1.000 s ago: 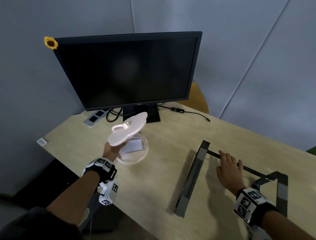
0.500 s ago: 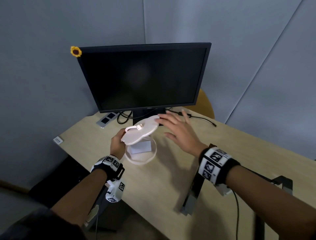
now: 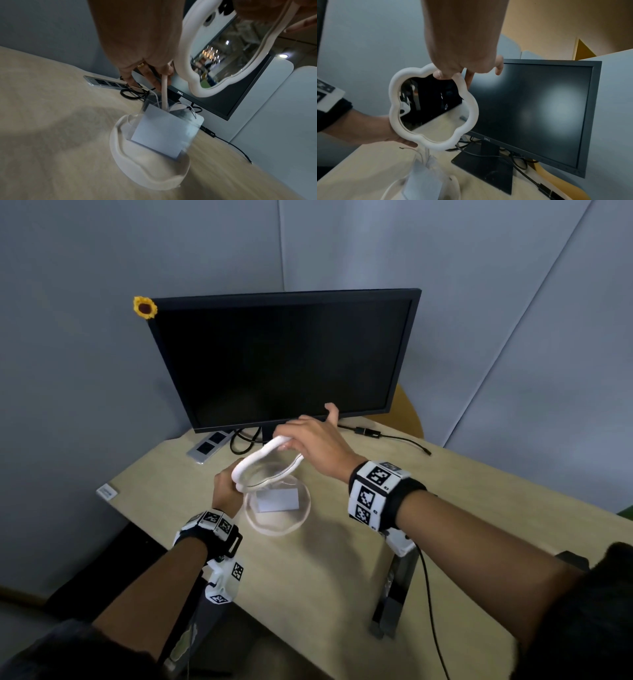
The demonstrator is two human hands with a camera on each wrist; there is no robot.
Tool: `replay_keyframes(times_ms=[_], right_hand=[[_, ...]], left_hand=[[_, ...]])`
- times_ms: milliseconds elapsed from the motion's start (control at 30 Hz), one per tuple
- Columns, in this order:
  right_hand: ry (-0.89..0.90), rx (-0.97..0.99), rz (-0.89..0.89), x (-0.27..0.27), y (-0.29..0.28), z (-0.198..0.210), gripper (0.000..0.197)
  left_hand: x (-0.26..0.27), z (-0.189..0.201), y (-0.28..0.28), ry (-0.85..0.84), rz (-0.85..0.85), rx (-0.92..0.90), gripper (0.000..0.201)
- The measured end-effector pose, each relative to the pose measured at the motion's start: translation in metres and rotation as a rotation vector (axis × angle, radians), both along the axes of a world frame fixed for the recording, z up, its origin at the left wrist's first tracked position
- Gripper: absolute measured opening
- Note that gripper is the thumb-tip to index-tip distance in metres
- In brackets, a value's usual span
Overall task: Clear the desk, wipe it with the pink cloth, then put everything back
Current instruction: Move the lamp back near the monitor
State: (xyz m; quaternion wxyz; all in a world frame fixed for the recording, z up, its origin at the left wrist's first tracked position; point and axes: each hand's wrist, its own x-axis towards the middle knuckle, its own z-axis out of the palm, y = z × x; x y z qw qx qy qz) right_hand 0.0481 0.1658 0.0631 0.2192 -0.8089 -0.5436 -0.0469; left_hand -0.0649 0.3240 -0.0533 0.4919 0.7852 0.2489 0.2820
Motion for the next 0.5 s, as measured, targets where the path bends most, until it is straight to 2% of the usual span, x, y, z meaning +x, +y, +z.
replay_keyframes(times_ms=[100, 333, 367, 433, 500], right_hand=[[0.064, 0.007, 0.007, 0.0, 0.015, 0.001, 0.009], [0.034, -0.047, -0.023, -0.003, 0.018, 0.003, 0.009], [0.034, -0.051, -0.028, -0.003, 0.014, 0.004, 0.011], [0.052, -0.059, -0.039, -0.005, 0.004, 0.007, 0.023], [0.069, -0.078, -0.06, -0.006, -0.005, 0.012, 0.038]], left_hand=[[0.002, -0.008, 0.01, 0.021, 0.052, -0.066, 0.02], [0.003, -0.013, 0.012, 0.094, 0.065, -0.127, 0.015], [0.004, -0.014, 0.01, 0.138, 0.066, -0.118, 0.008], [0.005, -0.017, 0.003, 0.21, 0.104, -0.062, 0.014], [0.0, -0.018, -0.002, 0.253, 0.171, -0.056, 0.011]])
